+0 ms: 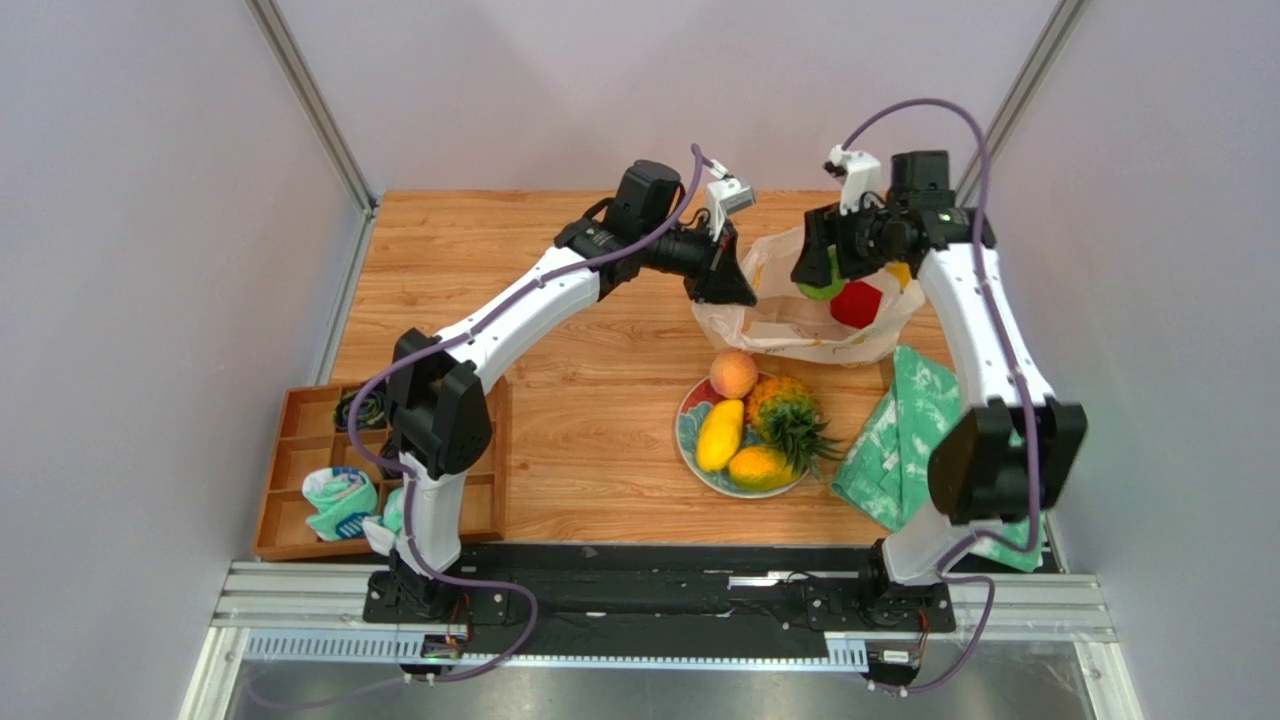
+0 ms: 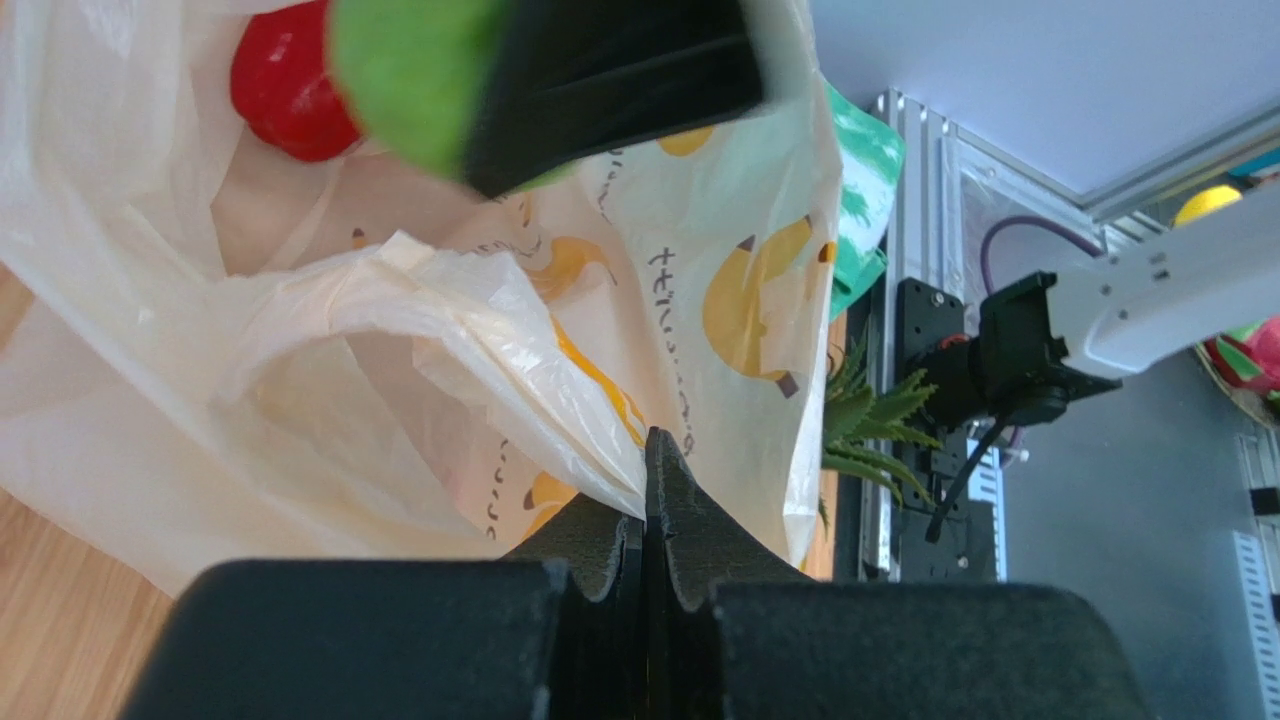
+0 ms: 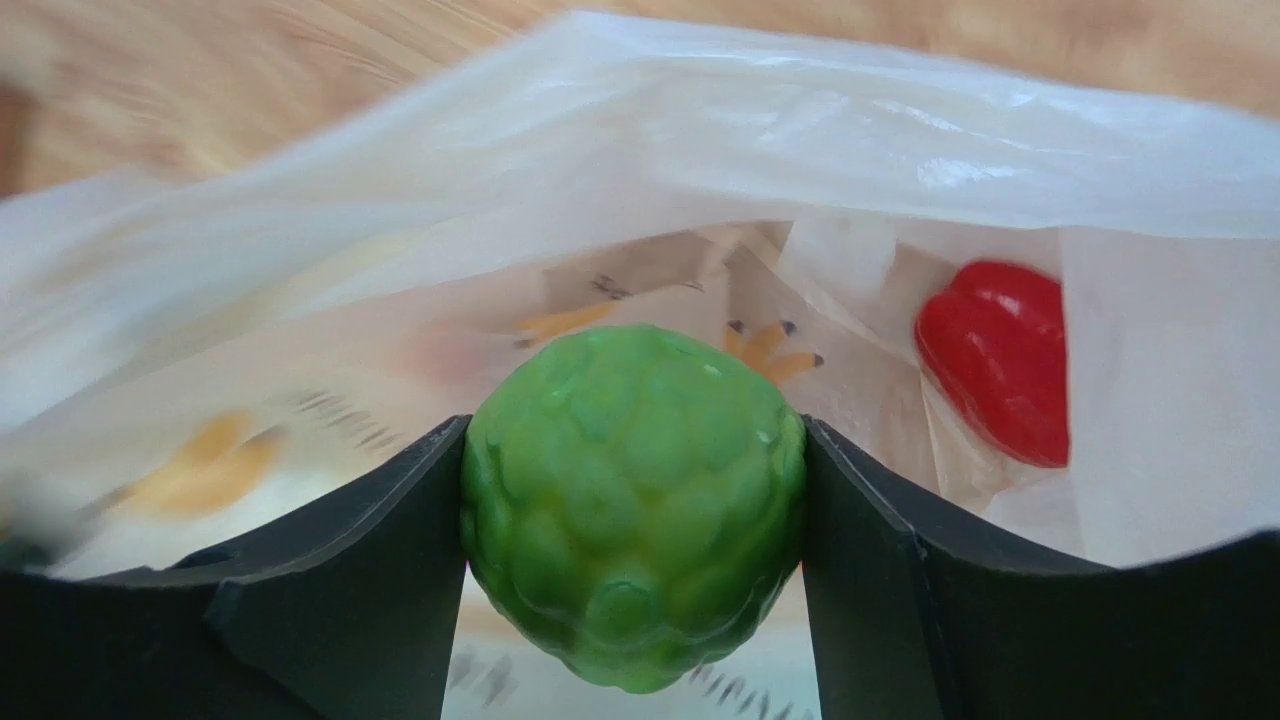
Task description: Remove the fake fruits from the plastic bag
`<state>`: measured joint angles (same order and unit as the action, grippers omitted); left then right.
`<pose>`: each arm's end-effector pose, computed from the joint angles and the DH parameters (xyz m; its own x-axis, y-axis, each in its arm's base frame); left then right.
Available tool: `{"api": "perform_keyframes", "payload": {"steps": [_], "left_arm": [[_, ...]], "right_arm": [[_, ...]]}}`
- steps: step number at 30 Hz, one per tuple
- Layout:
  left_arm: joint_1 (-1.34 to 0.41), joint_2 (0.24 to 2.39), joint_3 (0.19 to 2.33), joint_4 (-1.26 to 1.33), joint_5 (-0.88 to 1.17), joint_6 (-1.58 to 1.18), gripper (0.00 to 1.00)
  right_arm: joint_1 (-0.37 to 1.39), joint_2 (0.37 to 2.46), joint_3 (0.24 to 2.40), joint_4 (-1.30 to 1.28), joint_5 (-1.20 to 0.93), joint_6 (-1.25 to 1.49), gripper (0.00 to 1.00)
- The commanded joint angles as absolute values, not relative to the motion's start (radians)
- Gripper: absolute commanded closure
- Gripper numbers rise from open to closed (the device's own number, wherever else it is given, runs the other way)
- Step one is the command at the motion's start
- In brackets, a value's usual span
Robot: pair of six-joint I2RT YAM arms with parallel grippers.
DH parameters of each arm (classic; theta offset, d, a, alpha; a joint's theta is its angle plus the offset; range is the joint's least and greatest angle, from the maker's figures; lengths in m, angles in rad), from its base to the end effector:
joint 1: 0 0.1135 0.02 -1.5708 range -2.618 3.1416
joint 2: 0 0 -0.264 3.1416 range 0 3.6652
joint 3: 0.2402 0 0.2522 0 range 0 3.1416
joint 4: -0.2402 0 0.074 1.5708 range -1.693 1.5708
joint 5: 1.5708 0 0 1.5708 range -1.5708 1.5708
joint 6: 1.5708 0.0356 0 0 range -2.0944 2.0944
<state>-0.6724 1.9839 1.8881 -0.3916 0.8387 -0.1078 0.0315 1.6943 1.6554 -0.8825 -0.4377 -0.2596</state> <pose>0.3449 -0.3085 0.3458 -0.4644 0.2778 -0.8409 0.8856 0.1443 -0.4414 0.3632 0.0265 0.3413 -0.6963 -0.2545 -0.6711 -0.4795 0.8607 0.1710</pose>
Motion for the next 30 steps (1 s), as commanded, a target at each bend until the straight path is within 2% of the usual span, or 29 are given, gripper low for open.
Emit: {"api": "perform_keyframes", "payload": {"steps": [1,7,12,16,23,30], "left_arm": [[-0.664,2.023,1.965,-0.325,0.819,-0.159,1.0],[-0.606,2.071,2.002,-0.233,0.755,-0.345,1.0],[-0.532,2.086,2.078,-0.172,0.666,-0.43,1.0],[-0.506,2.095,2.115,-0.173,0.676,-0.423,1.0],[-0.491,2.056,2.036,-0.178,0.672,-0.428,1.0],[-0.48,2.042,1.974,-0.17,0.698,-0.462,1.0]], "right_arm": [[0.04,1.465,1.626,-0.977,-0.604,-0.353,0.68],[0.13,1.322,1.577,-1.008,-0.67,-0.389,0.63],[0.325,1.341,1.51,-1.1,-0.687,-0.526,0.64],[0.406,1.396,1.442,-1.005,-0.638,-0.551,0.65],[0.514,1.554,1.477,-0.957,-0.598,-0.667,0.65],[0.583,1.704,1.453,-0.858,-0.563,-0.666,0.65]]}}
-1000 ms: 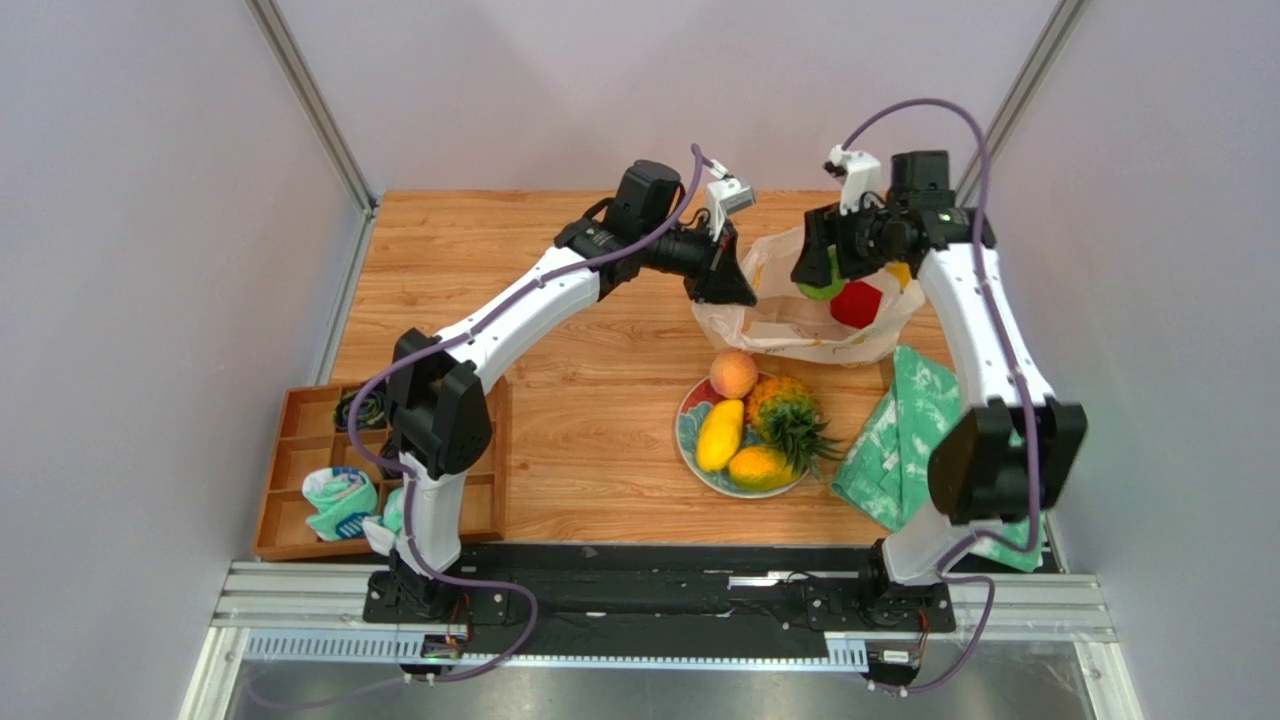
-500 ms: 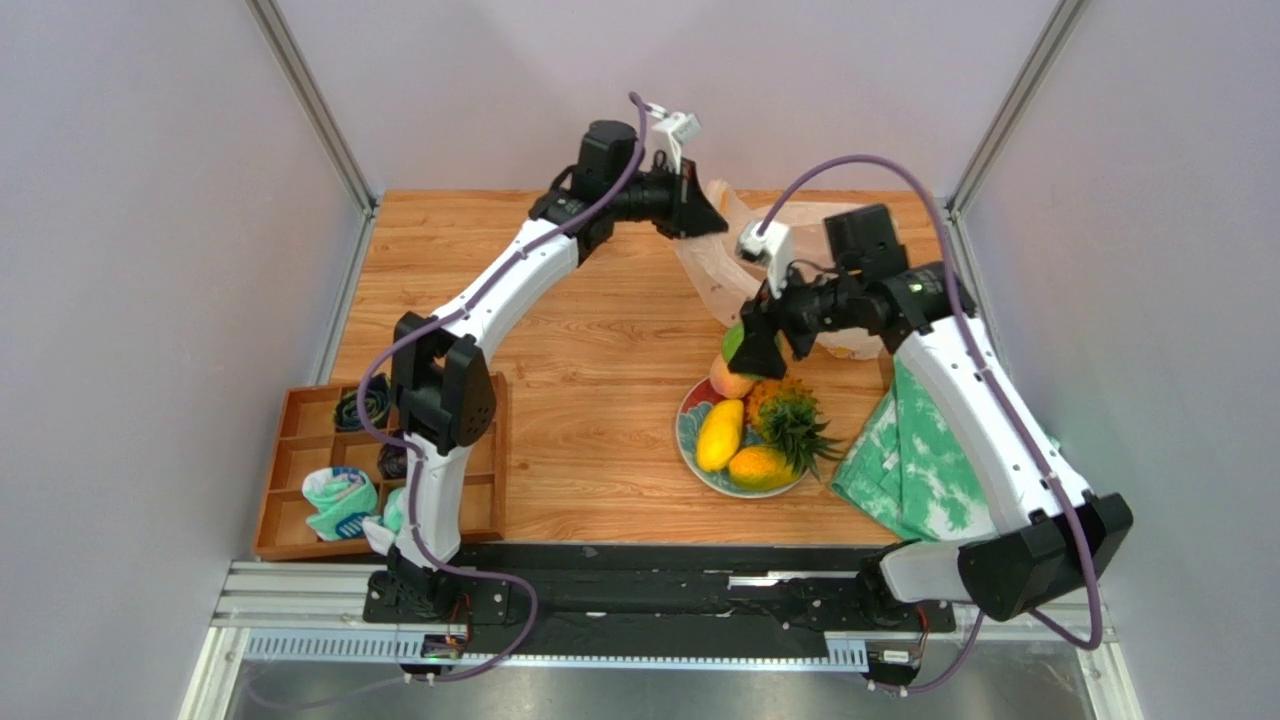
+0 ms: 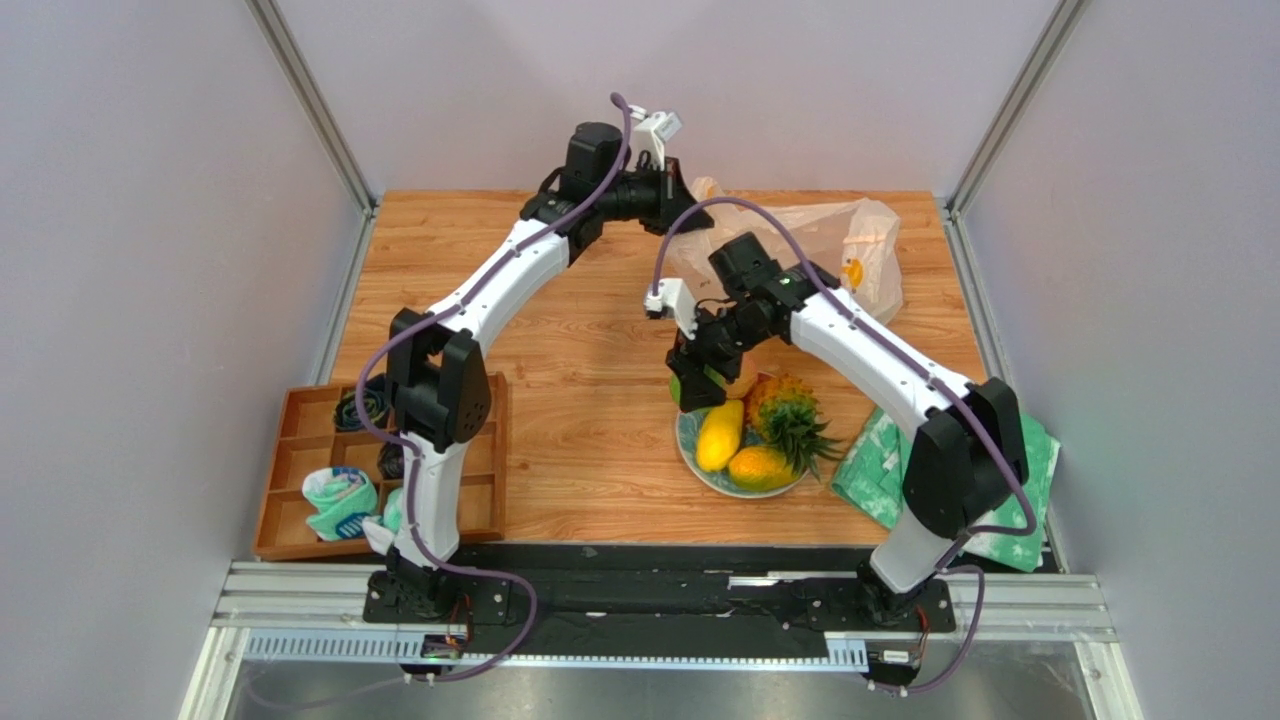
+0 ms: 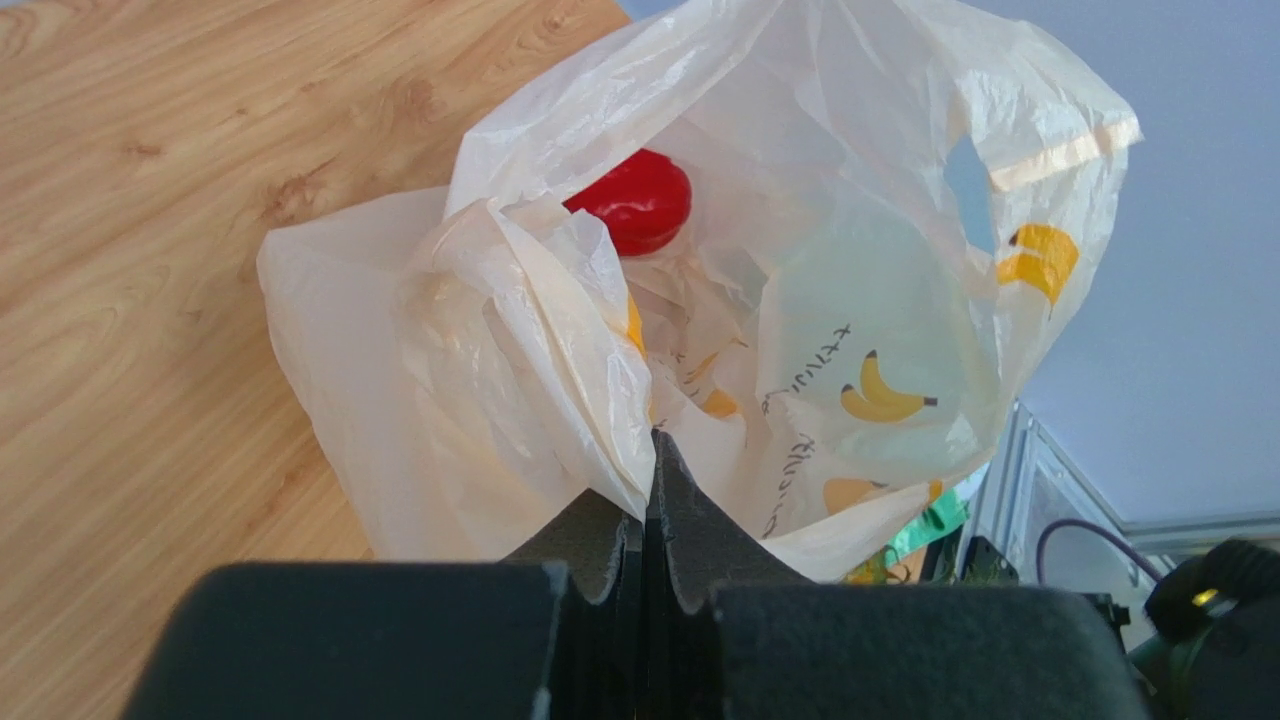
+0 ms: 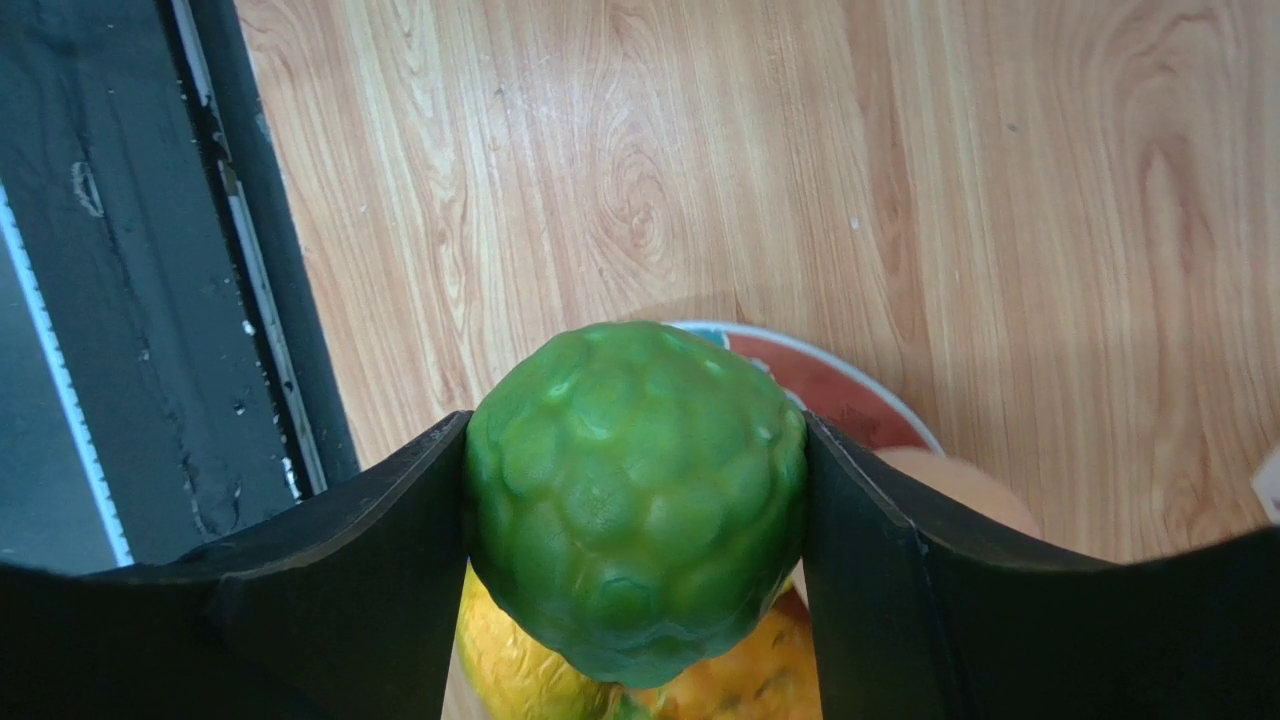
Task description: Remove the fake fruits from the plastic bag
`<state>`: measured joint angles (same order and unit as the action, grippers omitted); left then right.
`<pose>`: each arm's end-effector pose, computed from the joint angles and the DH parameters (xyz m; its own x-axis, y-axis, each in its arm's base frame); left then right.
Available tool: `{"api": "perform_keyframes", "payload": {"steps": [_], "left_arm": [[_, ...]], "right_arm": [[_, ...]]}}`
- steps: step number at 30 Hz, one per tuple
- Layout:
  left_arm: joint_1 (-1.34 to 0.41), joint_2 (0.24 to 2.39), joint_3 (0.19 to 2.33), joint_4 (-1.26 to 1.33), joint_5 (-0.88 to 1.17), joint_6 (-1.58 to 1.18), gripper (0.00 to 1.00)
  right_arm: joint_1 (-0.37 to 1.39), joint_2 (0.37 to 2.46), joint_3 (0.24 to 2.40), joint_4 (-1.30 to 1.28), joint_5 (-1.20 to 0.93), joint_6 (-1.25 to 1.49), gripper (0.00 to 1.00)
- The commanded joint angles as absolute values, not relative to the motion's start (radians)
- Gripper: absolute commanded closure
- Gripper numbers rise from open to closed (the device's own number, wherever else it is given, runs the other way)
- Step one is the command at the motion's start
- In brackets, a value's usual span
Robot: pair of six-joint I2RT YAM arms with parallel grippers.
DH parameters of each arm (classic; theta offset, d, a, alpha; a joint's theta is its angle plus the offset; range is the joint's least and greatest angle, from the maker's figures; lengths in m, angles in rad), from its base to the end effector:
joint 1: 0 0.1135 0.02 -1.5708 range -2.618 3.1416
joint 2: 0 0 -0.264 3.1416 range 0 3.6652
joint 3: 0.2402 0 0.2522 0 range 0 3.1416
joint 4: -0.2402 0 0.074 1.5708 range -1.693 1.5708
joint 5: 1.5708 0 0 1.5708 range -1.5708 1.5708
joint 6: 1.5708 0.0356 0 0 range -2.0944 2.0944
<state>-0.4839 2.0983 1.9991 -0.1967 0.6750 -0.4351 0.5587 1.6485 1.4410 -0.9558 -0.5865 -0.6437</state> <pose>0.4322 -0.2523 0.3474 -0.6102 -0.0510 -0.7906 0.7004 0.4317 -0.5684 0.2725 0.1936 0.2898 -0.2461 -0.7434 -0.6220 -0.9691 0.1798 0.1686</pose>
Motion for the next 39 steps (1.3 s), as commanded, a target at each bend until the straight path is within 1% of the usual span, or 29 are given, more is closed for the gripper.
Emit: {"api": "perform_keyframes", "payload": {"steps": [1,6,12,14,15,18,20,22,23,24,31,35,39], "left_arm": [[-0.48,2.031,1.967,-0.173,0.698,-0.457,1.0],[-0.48,1.999,1.927,-0.176,0.706,-0.445,1.0],[-0.48,1.98,1.917,-0.176,0.712,-0.436,1.0],[-0.482,1.98,1.917,-0.175,0.712,-0.436,1.0],[-0.482,1.982,1.917,-0.173,0.712,-0.434,1.0],[-0.482,1.98,1.916,-0.175,0.716,-0.434,1.0],[-0.482,1.977,1.914,-0.179,0.721,-0.433,1.0],[-0.482,1.974,1.91,-0.181,0.721,-0.431,1.0],[-0.482,1.974,1.91,-0.181,0.722,-0.43,1.0],[-0.482,1.971,1.911,-0.181,0.723,-0.428,1.0],[-0.482,1.977,1.914,-0.166,0.738,-0.442,1.0],[-0.482,1.983,1.928,-0.163,0.742,-0.448,1.0],[-0.482,2.006,1.931,-0.15,0.75,-0.468,1.0]], "right_arm": [[0.586,1.715,1.447,-0.842,-0.548,-0.648,0.66],[0.594,1.784,1.414,-0.795,-0.48,-0.644,0.65],[0.592,1.787,1.371,-0.799,-0.411,-0.65,0.64],[0.595,1.783,1.356,-0.802,-0.41,-0.65,0.62],[0.595,1.784,1.353,-0.802,-0.408,-0.644,0.54],[0.6,1.799,1.359,-0.815,-0.393,-0.638,0.39],[0.604,1.807,1.368,-0.821,-0.376,-0.635,0.21],[0.606,1.809,1.374,-0.825,-0.37,-0.632,0.12],[0.604,1.801,1.377,-0.825,-0.37,-0.632,0.02],[0.606,1.796,1.381,-0.827,-0.373,-0.634,0.0],[0.604,1.721,1.437,-0.931,-0.442,-0.658,0.0],[0.575,1.599,1.509,-1.021,-0.498,-0.672,0.0],[0.5,1.479,1.586,-1.034,-0.503,-0.577,0.0]]}}
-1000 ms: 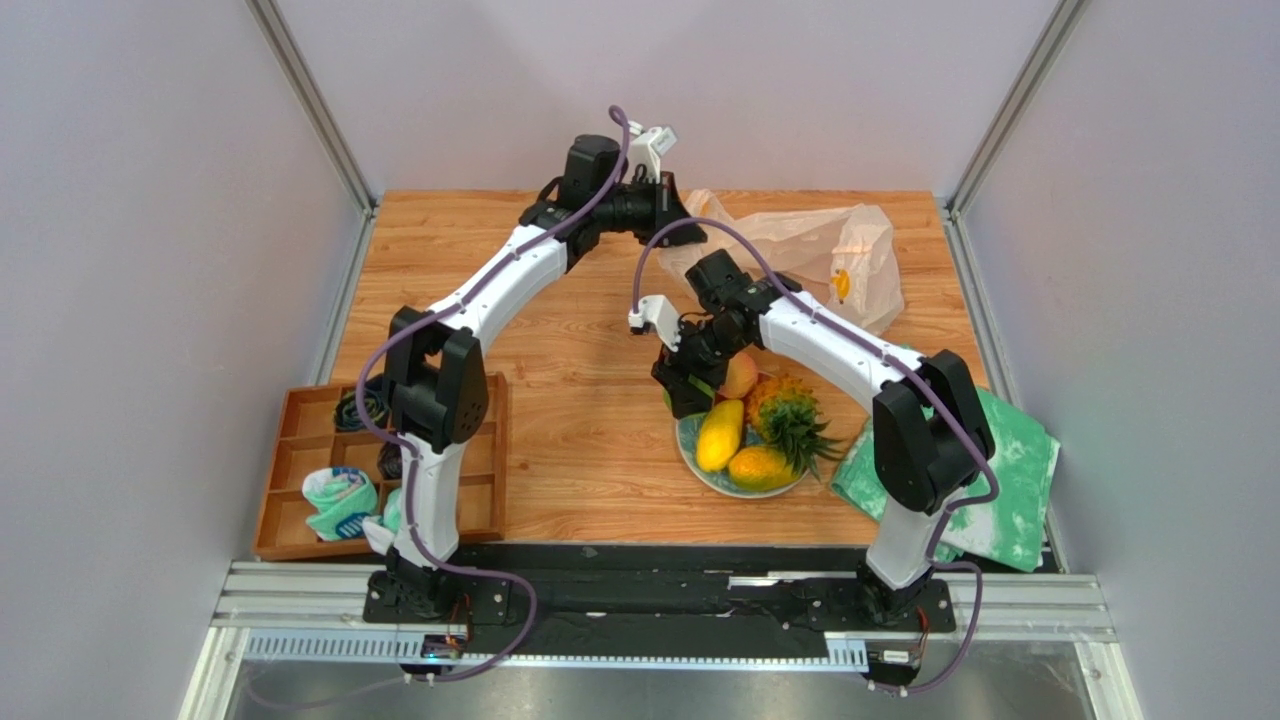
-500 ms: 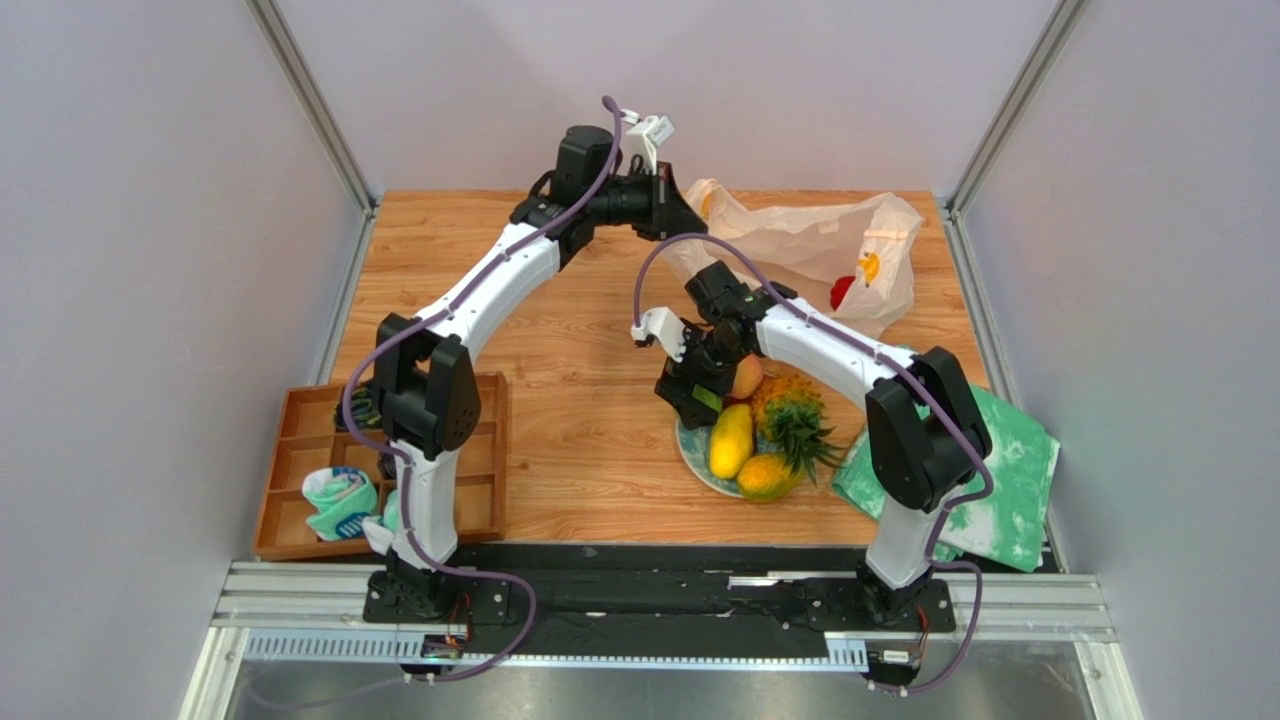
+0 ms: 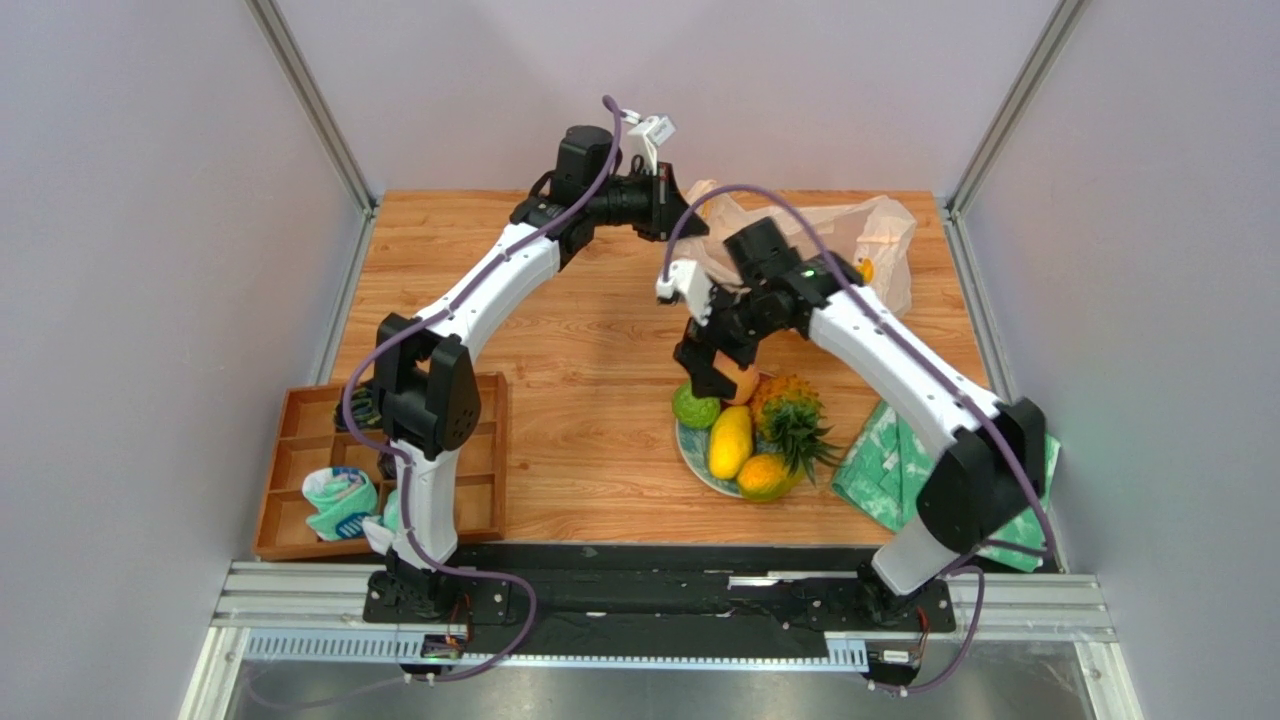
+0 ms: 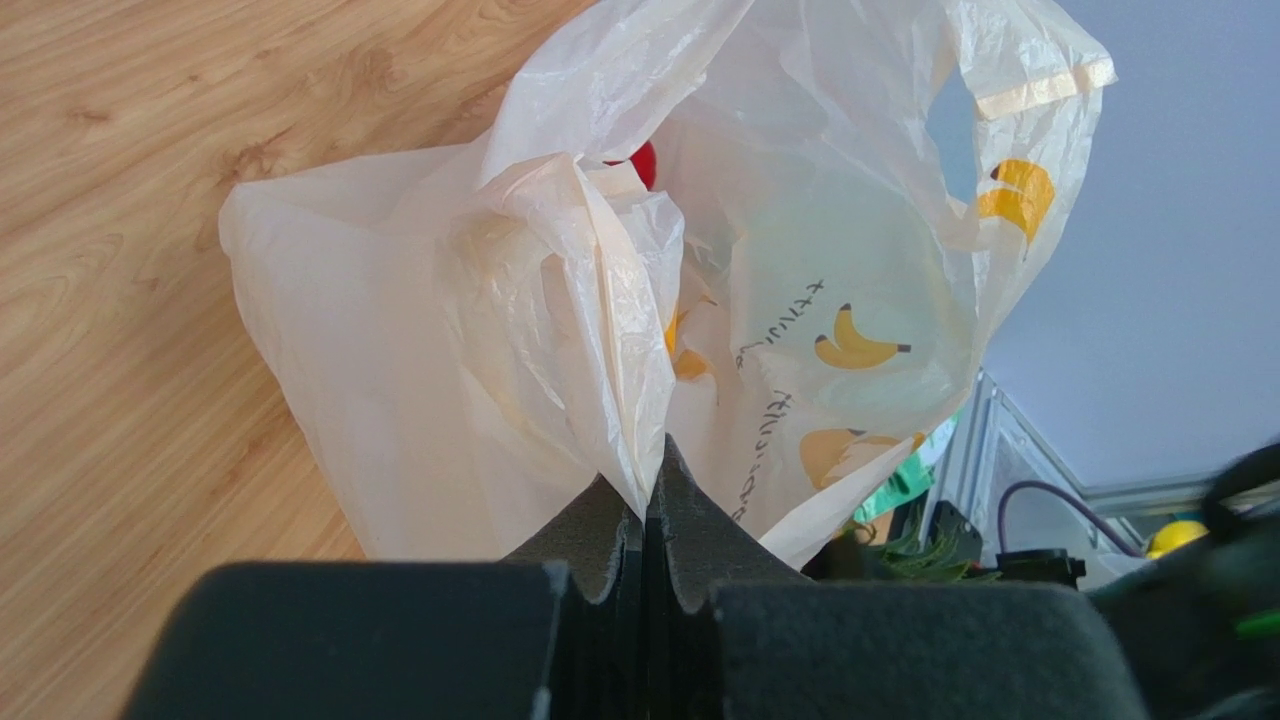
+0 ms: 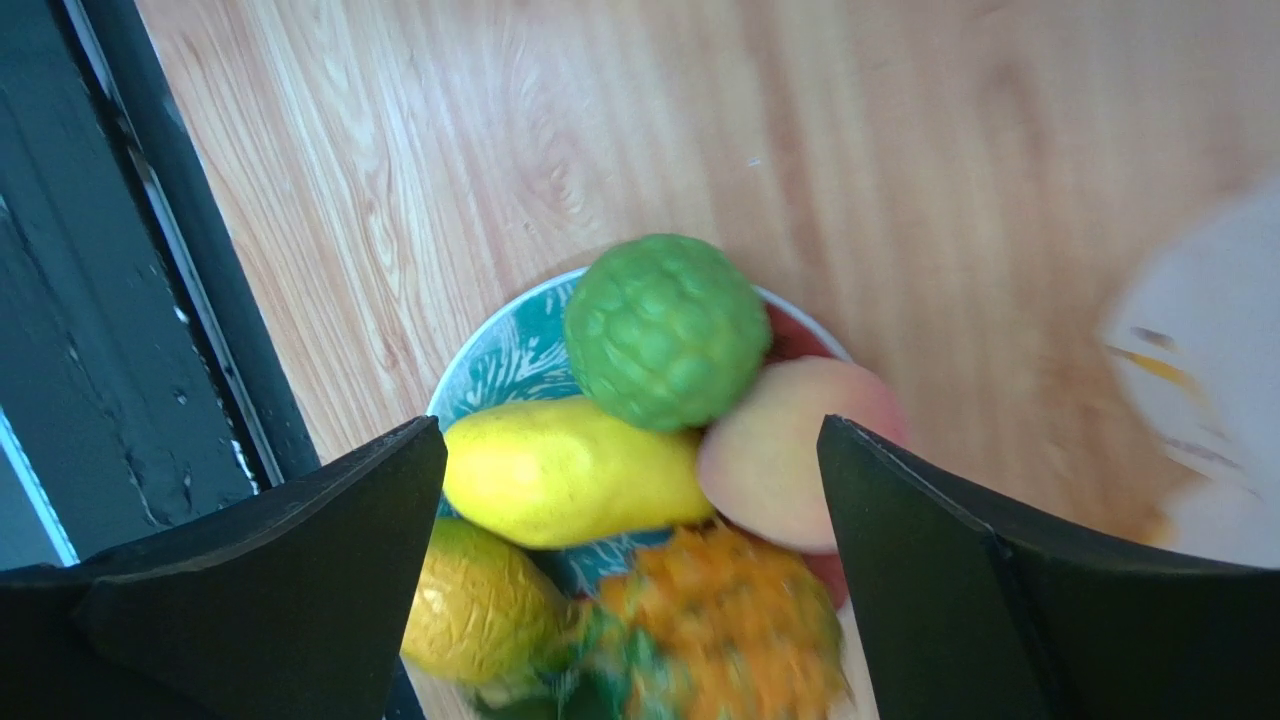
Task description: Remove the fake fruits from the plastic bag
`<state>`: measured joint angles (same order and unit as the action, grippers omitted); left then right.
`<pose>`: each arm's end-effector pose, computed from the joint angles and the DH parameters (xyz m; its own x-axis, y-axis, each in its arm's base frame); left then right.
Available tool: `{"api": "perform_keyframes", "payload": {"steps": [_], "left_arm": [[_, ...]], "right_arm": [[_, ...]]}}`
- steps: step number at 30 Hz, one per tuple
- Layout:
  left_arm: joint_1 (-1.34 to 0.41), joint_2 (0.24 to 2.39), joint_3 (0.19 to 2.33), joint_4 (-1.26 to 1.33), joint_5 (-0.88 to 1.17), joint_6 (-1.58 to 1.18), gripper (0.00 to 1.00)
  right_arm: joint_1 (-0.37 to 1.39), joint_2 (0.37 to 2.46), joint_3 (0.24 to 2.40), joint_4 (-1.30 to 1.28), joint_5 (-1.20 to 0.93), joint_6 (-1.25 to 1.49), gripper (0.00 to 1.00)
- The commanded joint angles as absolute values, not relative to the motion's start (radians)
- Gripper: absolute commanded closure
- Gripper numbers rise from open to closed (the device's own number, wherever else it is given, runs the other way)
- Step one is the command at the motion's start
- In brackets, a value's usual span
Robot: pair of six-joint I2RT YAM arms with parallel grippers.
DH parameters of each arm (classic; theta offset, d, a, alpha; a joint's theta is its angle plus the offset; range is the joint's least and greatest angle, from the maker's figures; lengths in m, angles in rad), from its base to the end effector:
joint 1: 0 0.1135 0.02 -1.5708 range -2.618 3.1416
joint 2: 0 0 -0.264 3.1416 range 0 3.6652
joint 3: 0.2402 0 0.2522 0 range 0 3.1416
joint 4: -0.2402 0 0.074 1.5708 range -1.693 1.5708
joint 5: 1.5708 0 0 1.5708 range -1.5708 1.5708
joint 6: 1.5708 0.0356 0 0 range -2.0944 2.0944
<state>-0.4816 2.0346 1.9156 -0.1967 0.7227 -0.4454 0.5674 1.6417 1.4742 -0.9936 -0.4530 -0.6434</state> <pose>0.4182 -0.2451 0.3488 -0.6380 -0.0311 -0.7694 0.6978 0.3990 -0.5948 0.2720 0.1918 0.2979 -0.2408 -0.7931 -0.5595 -0.9683 0.2360 0.0822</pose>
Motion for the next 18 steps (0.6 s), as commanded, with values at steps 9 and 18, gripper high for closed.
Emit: {"api": "perform_keyframes", "payload": {"steps": [9,18], "left_arm": [[-0.492,1.996,1.913,-0.13,0.767,-0.503,1.0],[-0.526,1.907,1.818,-0.19,0.762,-0.442,1.0]], "right_arm": [[0.227,1.541,1.741,-0.873,-0.543,-0.339,0.32],[0.122,1.707,1.529,-0.799,-0.19,-0.471,0.73]]}}
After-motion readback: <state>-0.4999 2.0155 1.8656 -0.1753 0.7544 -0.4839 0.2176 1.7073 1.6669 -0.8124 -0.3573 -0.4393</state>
